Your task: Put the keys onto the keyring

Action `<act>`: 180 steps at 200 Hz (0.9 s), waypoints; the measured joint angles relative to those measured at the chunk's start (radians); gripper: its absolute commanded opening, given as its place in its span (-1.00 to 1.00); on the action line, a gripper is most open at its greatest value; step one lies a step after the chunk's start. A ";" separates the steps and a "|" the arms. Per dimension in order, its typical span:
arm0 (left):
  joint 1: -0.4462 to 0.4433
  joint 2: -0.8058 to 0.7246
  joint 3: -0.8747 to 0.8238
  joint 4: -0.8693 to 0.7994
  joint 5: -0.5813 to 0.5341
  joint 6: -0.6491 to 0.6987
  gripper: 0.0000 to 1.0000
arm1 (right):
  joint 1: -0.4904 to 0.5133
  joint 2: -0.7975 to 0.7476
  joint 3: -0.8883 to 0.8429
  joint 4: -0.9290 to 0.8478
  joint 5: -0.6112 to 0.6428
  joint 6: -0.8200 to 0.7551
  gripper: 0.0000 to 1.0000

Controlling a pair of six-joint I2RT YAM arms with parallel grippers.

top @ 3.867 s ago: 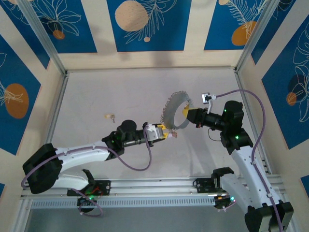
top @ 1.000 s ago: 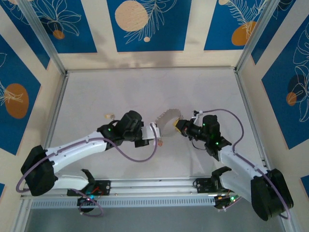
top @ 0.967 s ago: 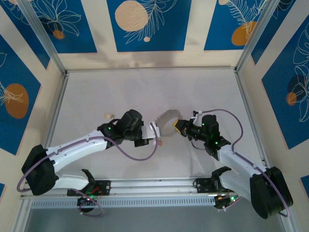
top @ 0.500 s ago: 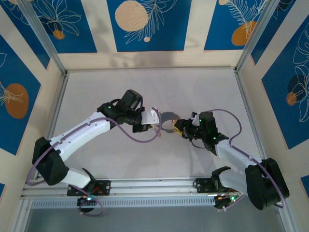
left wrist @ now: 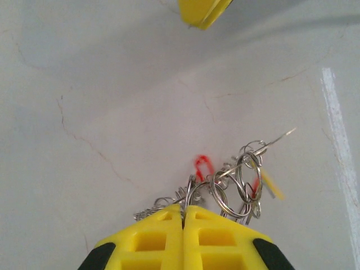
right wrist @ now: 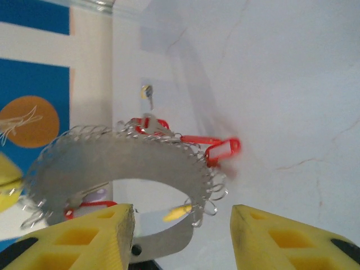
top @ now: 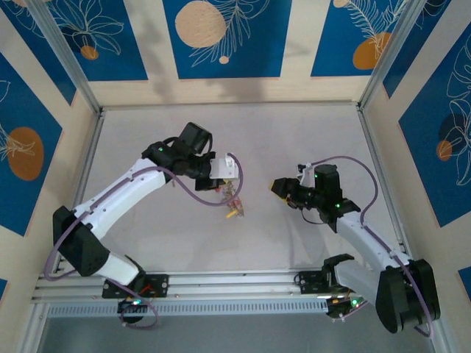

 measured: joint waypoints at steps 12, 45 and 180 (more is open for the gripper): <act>0.006 0.007 0.005 0.000 0.000 0.002 -1.00 | 0.000 -0.023 -0.013 0.014 -0.024 -0.020 -0.15; 0.009 0.010 0.009 0.000 0.034 0.032 -1.00 | 0.067 -0.076 -0.024 0.075 -0.066 -0.236 -0.11; 0.010 0.010 0.029 -0.077 0.136 0.145 -1.00 | 0.346 0.168 0.261 0.104 -0.076 -1.365 -0.33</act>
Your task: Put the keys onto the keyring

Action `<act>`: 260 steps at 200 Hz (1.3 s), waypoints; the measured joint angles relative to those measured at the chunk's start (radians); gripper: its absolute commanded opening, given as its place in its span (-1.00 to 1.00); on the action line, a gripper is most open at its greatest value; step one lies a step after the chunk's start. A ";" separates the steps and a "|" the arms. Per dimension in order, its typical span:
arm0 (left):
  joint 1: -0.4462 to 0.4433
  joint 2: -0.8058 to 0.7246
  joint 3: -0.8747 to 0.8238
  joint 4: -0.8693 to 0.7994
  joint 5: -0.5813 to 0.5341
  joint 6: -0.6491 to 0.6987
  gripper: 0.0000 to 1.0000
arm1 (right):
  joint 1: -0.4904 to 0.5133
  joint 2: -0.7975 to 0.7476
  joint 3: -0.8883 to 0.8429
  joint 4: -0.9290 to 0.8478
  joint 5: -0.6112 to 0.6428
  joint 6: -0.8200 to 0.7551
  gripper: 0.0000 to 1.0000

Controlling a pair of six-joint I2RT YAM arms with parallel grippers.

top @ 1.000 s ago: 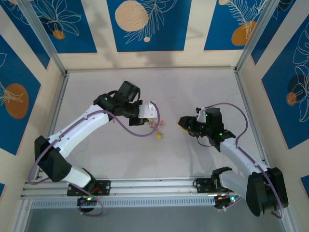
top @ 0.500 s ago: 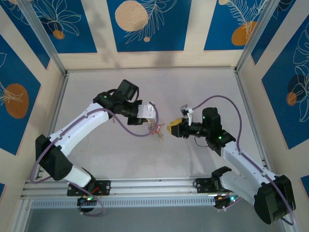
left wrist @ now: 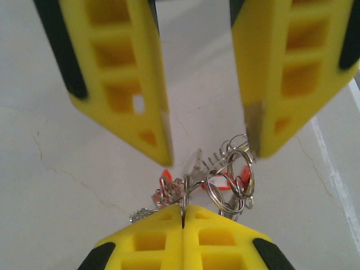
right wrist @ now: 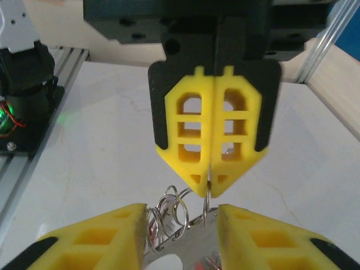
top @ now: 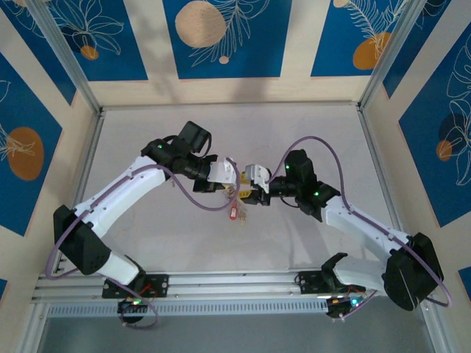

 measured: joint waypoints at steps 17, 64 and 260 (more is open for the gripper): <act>0.000 0.000 0.000 0.000 0.013 -0.003 -1.00 | 0.008 0.019 0.000 0.005 0.027 -0.021 -0.40; 0.000 0.000 0.000 0.001 0.033 -0.011 -1.00 | 0.021 0.024 0.000 0.012 0.106 -0.039 -0.46; 0.031 -0.137 -0.136 0.117 0.067 -0.011 -0.38 | -0.014 0.056 -0.139 0.261 0.043 0.033 -1.00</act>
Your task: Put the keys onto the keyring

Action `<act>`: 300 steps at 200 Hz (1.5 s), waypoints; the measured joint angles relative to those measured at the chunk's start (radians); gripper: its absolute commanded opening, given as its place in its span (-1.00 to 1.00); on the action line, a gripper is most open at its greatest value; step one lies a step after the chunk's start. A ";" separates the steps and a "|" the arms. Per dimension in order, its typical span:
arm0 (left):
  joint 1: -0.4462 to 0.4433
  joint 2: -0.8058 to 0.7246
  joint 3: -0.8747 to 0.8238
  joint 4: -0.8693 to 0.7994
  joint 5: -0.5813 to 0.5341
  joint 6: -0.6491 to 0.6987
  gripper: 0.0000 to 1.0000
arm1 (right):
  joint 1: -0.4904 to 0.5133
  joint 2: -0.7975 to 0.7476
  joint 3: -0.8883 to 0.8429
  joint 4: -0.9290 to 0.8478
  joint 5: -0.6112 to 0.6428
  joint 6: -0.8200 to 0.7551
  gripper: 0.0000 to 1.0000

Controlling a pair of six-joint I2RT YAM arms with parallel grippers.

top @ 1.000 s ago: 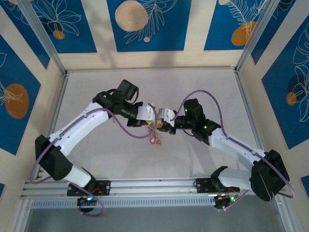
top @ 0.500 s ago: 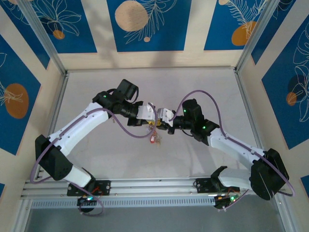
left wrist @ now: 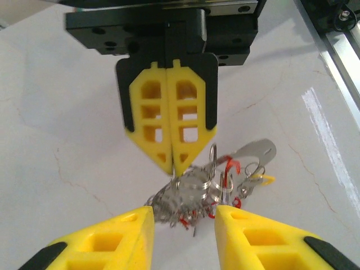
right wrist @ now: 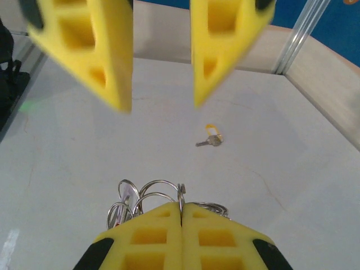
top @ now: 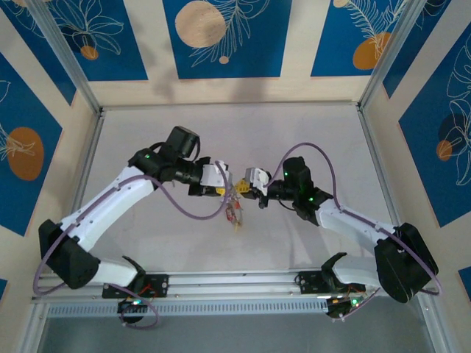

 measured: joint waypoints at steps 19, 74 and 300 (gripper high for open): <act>0.006 -0.024 -0.023 0.020 0.013 0.000 -0.43 | -0.006 0.000 -0.034 0.072 -0.038 0.021 -1.00; 0.007 -0.026 -0.117 0.140 0.026 -0.024 -0.52 | -0.006 0.001 -0.073 0.281 -0.101 0.098 -1.00; 0.021 -0.028 -0.203 0.274 0.158 -0.090 -0.40 | 0.014 0.005 -0.084 0.307 -0.118 0.104 -1.00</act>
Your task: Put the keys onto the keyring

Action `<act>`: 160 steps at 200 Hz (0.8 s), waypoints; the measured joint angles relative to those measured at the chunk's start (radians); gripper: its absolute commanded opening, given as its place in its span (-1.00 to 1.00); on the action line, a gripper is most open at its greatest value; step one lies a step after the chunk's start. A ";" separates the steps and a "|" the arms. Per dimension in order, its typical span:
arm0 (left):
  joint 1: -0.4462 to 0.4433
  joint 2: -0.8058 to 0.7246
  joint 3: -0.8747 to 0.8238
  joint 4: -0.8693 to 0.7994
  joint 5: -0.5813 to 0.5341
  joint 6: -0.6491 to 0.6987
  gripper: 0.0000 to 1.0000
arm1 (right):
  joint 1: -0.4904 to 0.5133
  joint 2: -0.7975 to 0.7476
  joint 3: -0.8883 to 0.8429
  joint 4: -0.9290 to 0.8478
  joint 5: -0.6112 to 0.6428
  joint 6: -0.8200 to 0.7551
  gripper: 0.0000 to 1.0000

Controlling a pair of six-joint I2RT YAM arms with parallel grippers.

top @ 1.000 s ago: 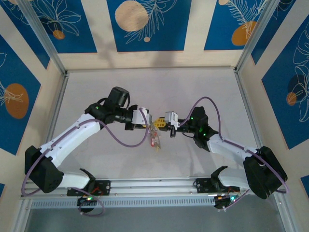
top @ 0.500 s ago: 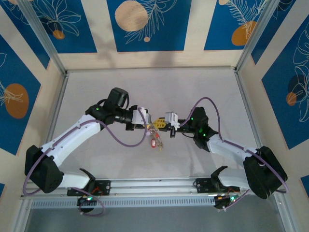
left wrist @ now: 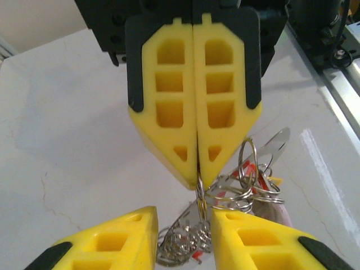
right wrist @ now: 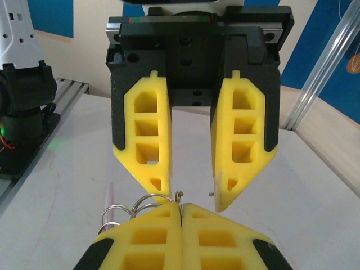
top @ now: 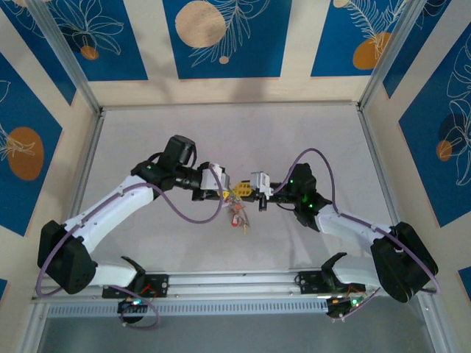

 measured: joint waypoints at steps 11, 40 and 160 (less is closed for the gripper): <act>0.000 0.000 -0.002 0.003 0.007 -0.001 -0.39 | 0.001 0.003 0.000 0.000 0.000 -0.002 -1.00; 0.000 0.000 -0.018 0.028 0.029 -0.023 -0.51 | 0.002 0.007 0.000 0.000 0.000 -0.003 -1.00; -0.002 -0.001 -0.069 0.101 0.015 -0.085 -1.00 | 0.002 0.011 0.000 -0.020 0.027 -0.006 -1.00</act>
